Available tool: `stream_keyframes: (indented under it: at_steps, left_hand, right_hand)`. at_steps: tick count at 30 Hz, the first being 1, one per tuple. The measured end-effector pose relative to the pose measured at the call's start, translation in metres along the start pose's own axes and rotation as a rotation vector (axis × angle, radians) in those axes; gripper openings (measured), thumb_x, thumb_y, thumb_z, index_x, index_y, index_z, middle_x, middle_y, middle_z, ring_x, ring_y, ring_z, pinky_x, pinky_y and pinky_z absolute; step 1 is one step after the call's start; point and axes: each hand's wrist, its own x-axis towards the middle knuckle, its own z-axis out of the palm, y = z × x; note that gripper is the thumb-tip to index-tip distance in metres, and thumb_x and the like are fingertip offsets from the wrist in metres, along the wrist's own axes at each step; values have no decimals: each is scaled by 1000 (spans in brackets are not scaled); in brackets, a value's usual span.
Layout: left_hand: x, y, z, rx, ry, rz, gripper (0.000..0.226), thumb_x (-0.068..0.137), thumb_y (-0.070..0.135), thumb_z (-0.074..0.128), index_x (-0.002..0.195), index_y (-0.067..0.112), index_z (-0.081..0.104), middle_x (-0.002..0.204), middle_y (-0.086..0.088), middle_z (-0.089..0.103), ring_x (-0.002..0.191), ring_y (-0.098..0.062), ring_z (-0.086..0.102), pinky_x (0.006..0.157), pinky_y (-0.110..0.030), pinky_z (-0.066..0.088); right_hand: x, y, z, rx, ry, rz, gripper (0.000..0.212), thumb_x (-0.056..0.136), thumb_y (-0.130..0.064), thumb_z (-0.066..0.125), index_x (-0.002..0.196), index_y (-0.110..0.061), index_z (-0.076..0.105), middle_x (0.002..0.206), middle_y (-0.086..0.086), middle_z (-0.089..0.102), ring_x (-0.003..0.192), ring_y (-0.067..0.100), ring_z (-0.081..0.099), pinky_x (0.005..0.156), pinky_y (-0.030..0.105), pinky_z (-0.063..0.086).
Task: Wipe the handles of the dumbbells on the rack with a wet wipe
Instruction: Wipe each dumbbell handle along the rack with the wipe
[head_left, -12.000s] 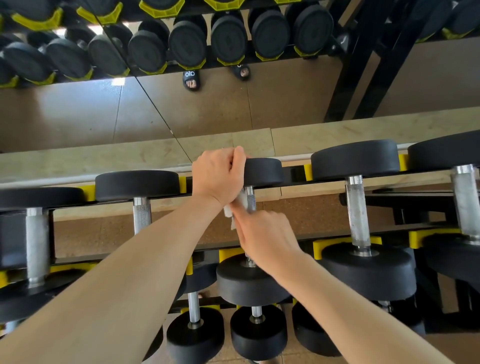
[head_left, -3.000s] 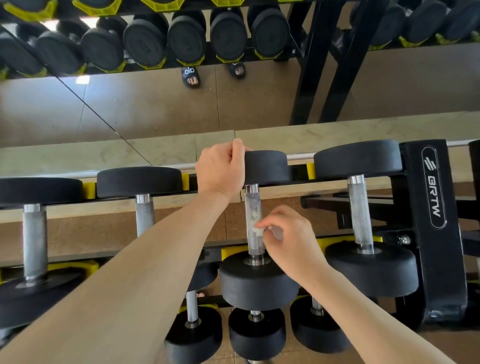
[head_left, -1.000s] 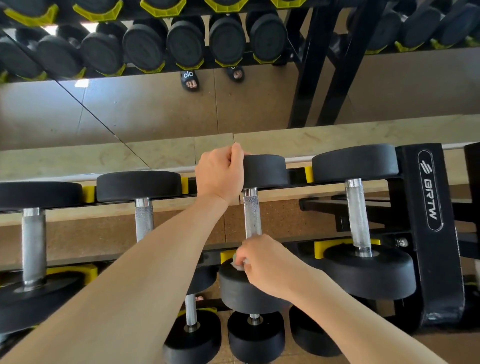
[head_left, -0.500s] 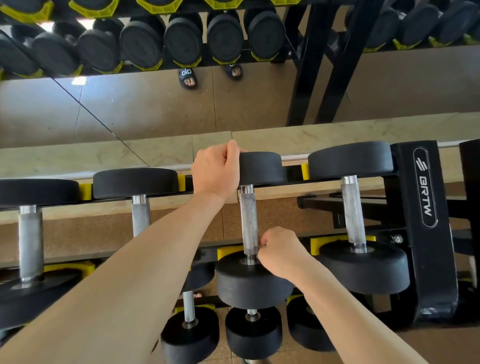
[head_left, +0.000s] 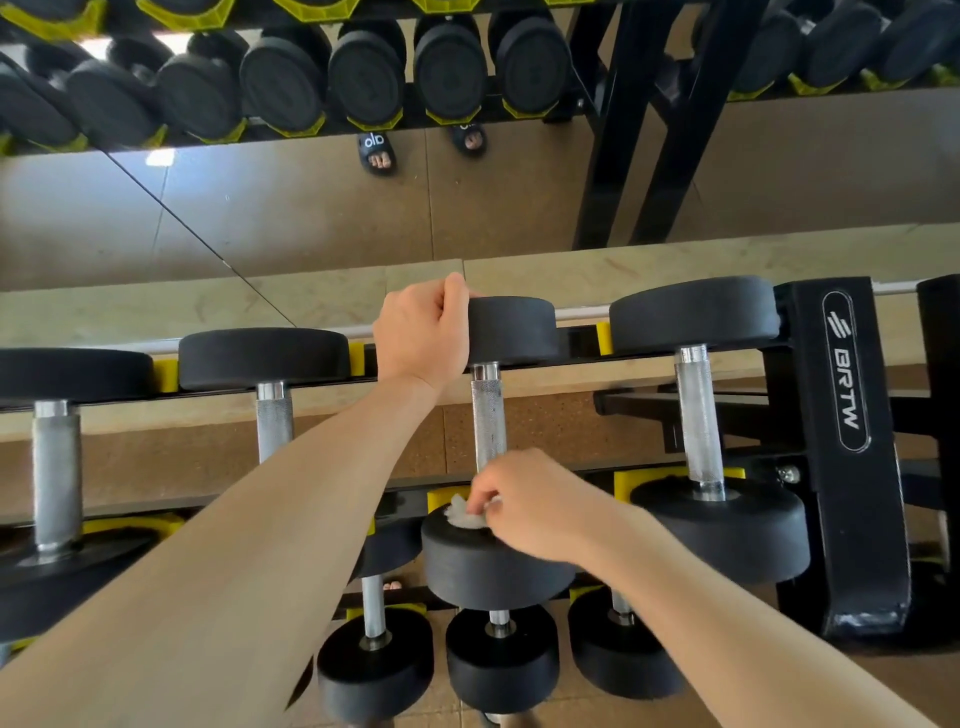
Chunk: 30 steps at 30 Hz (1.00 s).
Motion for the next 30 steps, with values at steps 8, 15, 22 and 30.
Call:
stream_keyframes:
  at_steps: [8,15,22,30]
  left_hand:
    - [2,-2,1,16,6,-10,62,94,44,26,76,11,74,73,-7,69,76,-23,62,72,-46,56]
    - [2,-2,2,10,25,0,61,96,44,28,72,10,72,69,-10,66,74,-24,61,70,-47,56]
    - [1,-1,1,13,28,9,62,97,43,28,74,4,71,70,-13,66,72,-25,59,67,-44,54]
    - [-1,3,-3,-23,7,23,51,99,35,33,61,33,67,67,-3,68,75,-25,61,69,-39,53]
  right_hand:
    - [7,53,-10,345,195,340,20,93,-21,59,101,-9,73,104,7,72,90,20,67,75,26,54]
    - [7,43,-9,926,246,369,20,79,-4,64,97,-2,71,92,9,68,88,23,64,76,39,56]
    - [42,6,-40,1428,602,433,14,90,-2,58,90,-12,67,88,5,64,85,19,60,82,29,47]
    - [31,-6,-13,906,830,127,25,92,-10,57,86,-29,73,85,-11,71,86,6,65,77,21,52]
